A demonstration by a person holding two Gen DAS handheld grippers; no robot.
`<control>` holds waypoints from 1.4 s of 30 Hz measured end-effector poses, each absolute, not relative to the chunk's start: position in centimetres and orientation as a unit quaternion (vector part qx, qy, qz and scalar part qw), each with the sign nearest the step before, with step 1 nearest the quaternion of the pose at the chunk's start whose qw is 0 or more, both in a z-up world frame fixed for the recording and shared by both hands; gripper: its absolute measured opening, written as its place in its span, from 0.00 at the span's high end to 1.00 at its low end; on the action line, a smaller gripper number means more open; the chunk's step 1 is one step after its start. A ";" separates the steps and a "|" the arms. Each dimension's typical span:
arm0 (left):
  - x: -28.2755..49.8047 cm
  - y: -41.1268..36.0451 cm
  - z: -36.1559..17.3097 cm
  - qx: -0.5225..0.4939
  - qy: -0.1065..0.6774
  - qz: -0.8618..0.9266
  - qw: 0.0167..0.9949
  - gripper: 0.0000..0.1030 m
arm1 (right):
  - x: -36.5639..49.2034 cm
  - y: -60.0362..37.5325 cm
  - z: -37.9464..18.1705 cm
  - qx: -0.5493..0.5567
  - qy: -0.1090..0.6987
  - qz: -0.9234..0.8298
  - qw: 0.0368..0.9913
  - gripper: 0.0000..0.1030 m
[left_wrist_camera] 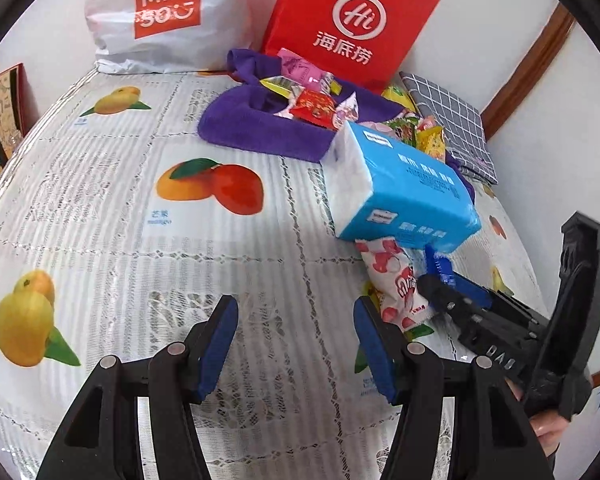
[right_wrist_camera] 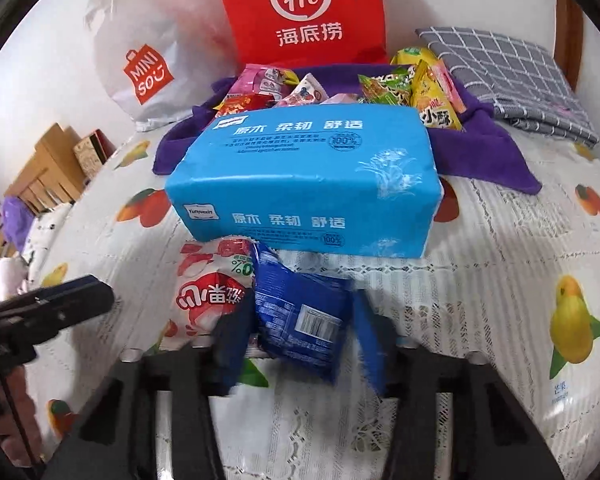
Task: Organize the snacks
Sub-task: 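Reach down and grasp the blue snack packet with the right gripper, then grasp the white-and-red candy bag with the left gripper while the right holds the blue packet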
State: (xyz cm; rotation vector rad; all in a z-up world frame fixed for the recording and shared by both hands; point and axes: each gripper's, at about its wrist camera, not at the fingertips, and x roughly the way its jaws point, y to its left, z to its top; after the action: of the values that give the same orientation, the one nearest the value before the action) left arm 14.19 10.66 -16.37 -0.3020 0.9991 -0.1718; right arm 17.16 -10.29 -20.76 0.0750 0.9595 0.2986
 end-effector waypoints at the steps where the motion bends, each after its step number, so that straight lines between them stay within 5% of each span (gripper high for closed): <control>1: 14.3 10.4 -16.5 -0.143 0.478 -0.084 0.862 0.44 | 17.1 -10.7 -20.7 0.045 0.463 0.148 0.873 0.60; 22: 17.4 0.4 -17.7 -0.063 0.480 -0.074 0.872 0.33 | 10.3 -20.4 -17.4 0.036 0.382 0.093 0.919 0.60; 32: 16.8 -1.8 -18.0 0.005 0.468 -0.007 0.884 0.52 | 10.3 -20.9 -18.5 0.036 0.384 0.104 0.917 0.60; 42: 15.4 -1.3 -18.3 0.004 0.447 -0.016 0.894 0.52 | 11.7 -20.9 -20.3 0.047 0.401 0.096 0.910 0.59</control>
State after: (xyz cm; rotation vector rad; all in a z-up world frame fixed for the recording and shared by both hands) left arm 15.44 -1.29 -18.29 0.0075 0.9267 -0.0329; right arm 11.72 -20.87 -20.27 0.0974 0.8260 0.1989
